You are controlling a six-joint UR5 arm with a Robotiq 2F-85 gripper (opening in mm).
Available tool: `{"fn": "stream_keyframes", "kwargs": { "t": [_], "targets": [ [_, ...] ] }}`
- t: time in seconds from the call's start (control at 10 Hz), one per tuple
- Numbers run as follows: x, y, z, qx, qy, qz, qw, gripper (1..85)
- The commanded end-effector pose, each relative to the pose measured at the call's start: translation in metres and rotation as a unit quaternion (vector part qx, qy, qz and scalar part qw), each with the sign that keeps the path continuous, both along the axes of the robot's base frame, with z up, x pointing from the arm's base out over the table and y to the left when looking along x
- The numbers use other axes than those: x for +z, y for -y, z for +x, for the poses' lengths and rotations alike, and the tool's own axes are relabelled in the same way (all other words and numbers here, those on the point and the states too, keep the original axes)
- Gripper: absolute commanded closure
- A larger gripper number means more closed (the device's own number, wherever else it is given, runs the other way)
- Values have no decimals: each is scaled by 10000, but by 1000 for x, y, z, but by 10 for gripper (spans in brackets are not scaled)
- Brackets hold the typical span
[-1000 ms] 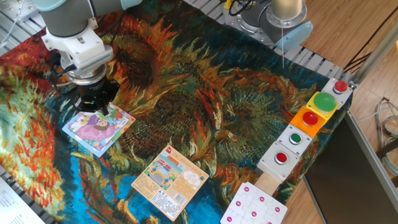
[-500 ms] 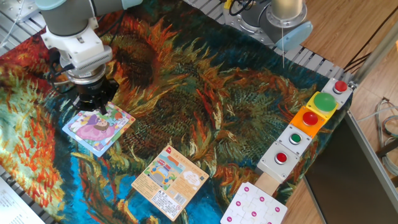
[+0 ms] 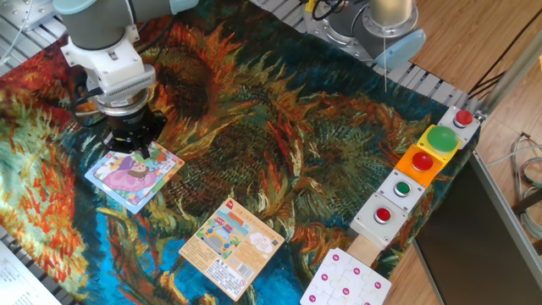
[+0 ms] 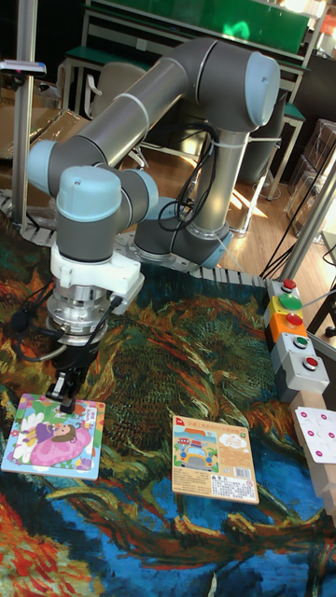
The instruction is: Assemble one piece of a puzzle
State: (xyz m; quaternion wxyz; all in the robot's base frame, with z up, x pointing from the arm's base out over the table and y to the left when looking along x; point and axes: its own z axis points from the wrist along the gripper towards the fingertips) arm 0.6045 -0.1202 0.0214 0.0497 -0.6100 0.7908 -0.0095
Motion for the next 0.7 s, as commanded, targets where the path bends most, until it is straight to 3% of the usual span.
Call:
{"fn": "stream_keyframes", "kwargs": {
  "t": [0.0, 0.6],
  "targets": [
    [-4, -2, -4, -106, 60, 75, 9999, 843],
    [-10, 0, -9, -94, 138, 51, 9998, 843]
  ]
}}
